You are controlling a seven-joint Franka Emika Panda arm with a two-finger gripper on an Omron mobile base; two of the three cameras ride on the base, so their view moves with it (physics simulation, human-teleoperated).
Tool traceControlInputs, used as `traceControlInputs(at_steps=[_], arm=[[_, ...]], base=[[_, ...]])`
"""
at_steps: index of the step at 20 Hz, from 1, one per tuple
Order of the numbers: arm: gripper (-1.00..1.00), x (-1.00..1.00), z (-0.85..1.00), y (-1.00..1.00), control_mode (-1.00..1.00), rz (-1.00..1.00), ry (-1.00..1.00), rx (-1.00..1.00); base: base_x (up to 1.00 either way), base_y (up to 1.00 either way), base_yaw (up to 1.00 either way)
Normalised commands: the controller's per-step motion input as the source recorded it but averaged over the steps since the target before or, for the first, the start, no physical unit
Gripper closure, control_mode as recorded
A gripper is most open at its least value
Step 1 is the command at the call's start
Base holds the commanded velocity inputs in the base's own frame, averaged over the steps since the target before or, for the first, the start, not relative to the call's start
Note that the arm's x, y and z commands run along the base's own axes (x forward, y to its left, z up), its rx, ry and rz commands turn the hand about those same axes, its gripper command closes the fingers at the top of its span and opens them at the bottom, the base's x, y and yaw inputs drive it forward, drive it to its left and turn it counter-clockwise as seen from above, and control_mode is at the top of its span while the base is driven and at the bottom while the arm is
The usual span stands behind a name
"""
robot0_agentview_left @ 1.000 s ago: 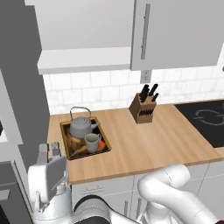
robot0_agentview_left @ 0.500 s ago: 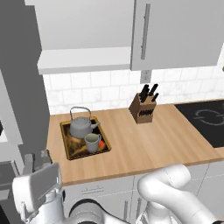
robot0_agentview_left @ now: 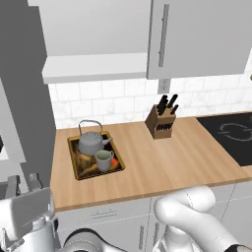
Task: Pick the kettle from the counter and place it on the tray. Then pick the mug from the cabinet and place it on the tray. Then close the cabinet doors.
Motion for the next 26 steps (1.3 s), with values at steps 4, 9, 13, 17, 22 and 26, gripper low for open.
traceControlInputs(at_steps=[4, 9, 13, 17, 22, 26], arm=[[-1.00, 0.00, 0.00, 0.37, -1.00, 0.00, 0.06, 0.00], [-1.00, 0.00, 0.13, 0.24, -1.00, 0.00, 0.01, 0.01], [-1.00, 0.00, 0.22, 0.18, -1.00, 0.00, 0.01, 0.01], [-1.00, 0.10, 0.19, 0.21, -1.00, 0.00, 0.04, 0.02], [-1.00, 0.30, 0.04, 0.27, -1.00, 0.00, 0.10, 0.05], [-1.00, 0.50, 0.00, 0.14, -1.00, 0.00, 0.11, 0.04]], base=[[0.00, 0.00, 0.00], [0.00, 0.00, 0.00], [0.00, 0.00, 0.00], [0.00, 0.00, 0.00], [0.00, 0.00, 0.00], [0.00, 0.00, 0.00]])
